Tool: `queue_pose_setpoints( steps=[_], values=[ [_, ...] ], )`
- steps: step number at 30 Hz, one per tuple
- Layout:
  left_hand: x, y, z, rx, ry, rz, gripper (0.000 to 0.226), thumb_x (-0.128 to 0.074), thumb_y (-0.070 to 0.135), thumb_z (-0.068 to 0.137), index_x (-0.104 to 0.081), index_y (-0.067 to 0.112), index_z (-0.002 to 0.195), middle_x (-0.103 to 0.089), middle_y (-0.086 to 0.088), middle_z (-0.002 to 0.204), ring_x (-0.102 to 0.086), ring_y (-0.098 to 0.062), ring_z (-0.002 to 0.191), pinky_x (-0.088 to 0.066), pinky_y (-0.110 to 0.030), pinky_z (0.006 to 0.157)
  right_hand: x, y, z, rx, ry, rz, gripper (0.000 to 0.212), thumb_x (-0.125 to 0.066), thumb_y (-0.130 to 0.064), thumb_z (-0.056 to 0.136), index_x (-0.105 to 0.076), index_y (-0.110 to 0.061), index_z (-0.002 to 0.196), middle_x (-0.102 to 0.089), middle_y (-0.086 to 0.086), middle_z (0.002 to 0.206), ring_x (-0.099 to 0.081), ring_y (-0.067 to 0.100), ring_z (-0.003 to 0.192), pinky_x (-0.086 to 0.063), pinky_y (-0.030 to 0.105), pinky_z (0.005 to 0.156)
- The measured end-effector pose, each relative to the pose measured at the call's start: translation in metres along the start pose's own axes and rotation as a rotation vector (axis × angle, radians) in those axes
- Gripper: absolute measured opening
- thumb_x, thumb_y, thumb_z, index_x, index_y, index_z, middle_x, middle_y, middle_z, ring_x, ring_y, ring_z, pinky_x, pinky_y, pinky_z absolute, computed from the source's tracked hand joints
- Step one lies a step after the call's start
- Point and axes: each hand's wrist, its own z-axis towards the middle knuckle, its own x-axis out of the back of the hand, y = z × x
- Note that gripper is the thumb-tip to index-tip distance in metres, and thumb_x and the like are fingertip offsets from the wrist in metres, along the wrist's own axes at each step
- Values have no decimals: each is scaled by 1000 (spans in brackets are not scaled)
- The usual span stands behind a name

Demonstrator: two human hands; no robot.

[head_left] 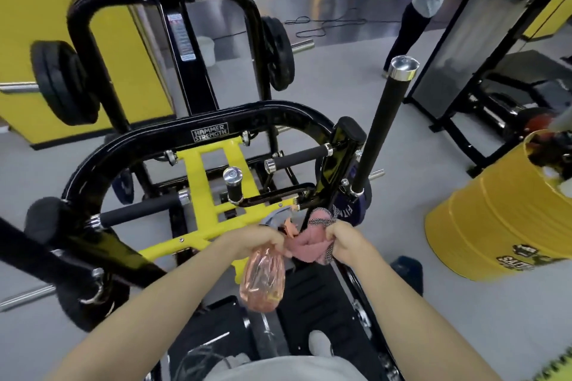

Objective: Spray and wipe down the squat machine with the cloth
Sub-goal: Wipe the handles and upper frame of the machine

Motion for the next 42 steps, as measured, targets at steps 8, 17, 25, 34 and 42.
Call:
queue_pose_setpoints(
  steps=[8,17,25,34,42],
  values=[
    [-10,4,2,-107,212,-80,94,-66,1,58,-39,29,144,-64,0,72,-58,-14,67,-45,-25,58,7,15,60,-74,-359,-193,48,-48,22,78,-57,-2,118,-49,26,133,-62,33,104,-54,46,85],
    [-40,-3,-10,-265,408,-422,77,-57,-13,72,-49,29,137,-58,-9,127,-50,-21,68,-47,-24,58,-25,3,30,-101,-303,-130,55,-46,20,84,-36,4,136,-59,22,114,-59,24,75,-51,33,55],
    [-64,-38,-29,-188,664,-520,80,-63,-5,64,-41,11,139,-53,-4,75,-54,-19,73,-45,-29,65,-44,11,16,-179,-483,-246,30,-56,13,83,-52,5,111,-59,17,86,-59,26,70,-51,27,49],
    [-75,-74,-64,-122,673,-652,58,-57,-2,53,-61,12,110,-66,-3,74,-57,-10,62,-46,-19,59,-71,9,-9,-288,-686,-241,7,-50,8,86,-57,5,85,-60,16,82,-62,28,70,-52,38,74],
    [-54,-89,-86,-191,624,-679,50,-57,-2,53,-61,15,100,-61,-8,85,-54,-17,70,-43,-31,64,-93,13,-29,-306,-622,-240,13,-40,5,88,-51,4,82,-64,19,76,-64,30,65,-52,40,68]
  ],
)
